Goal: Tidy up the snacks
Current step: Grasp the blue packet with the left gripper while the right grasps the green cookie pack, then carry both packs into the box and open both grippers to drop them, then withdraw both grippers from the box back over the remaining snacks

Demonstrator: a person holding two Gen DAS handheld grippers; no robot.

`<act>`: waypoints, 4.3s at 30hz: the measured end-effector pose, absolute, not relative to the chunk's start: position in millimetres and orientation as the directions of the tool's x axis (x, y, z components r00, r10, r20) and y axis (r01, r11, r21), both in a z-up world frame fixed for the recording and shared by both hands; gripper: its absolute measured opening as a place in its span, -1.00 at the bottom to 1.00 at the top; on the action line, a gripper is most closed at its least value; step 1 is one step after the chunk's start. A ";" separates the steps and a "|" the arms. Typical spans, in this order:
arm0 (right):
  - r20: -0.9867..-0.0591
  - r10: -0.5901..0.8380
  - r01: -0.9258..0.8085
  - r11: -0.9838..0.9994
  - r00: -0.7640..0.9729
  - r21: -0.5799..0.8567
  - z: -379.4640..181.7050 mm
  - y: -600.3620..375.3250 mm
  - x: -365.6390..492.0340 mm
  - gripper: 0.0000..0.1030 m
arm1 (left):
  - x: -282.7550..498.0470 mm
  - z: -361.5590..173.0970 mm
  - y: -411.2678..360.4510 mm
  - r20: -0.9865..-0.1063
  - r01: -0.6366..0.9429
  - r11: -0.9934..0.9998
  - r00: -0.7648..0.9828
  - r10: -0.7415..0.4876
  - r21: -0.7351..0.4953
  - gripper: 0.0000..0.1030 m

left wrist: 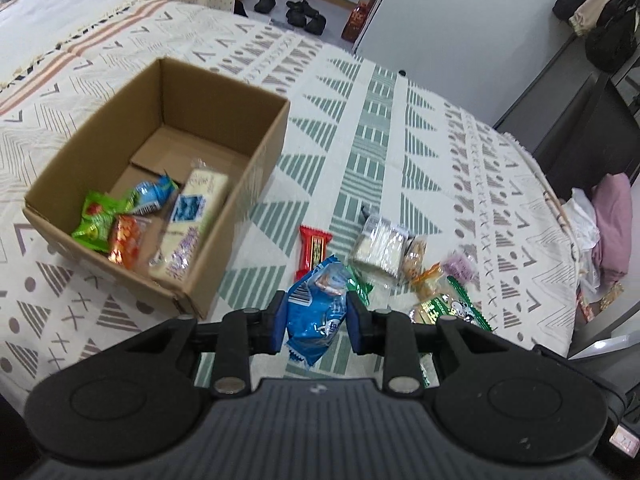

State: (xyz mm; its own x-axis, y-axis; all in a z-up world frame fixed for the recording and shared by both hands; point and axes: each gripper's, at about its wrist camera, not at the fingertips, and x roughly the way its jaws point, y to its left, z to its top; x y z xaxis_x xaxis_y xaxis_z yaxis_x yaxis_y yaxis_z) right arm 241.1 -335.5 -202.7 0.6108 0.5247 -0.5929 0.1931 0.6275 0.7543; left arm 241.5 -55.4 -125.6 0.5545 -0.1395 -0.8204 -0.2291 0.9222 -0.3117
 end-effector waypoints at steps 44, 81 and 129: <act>-0.533 0.601 -0.052 0.691 0.595 0.721 -120.7 -178.0 283.8 -0.63 | 260.6 -113.0 111.6 -0.741 -0.377 0.804 0.661 -0.115 -0.461 -0.43; -0.564 0.578 -0.043 0.720 0.590 0.693 -126.0 -126.2 303.9 0.20 | 266.6 -120.7 133.5 -0.792 -0.461 0.785 0.607 -0.062 -0.414 0.60; -0.548 0.377 0.058 0.783 0.747 0.619 -104.3 -299.3 224.0 1.00 | 233.1 -75.7 -14.4 -0.828 -0.350 0.888 0.557 -0.060 -0.299 0.99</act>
State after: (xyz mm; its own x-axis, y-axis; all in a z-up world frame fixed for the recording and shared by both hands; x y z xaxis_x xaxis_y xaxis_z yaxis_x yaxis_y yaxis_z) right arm 224.0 -299.3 -104.3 0.7467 0.3774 -0.5477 0.0580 0.7834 0.6188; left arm 233.1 -14.4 -75.7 0.5573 -0.0596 -0.8282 -0.3499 0.8877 -0.2993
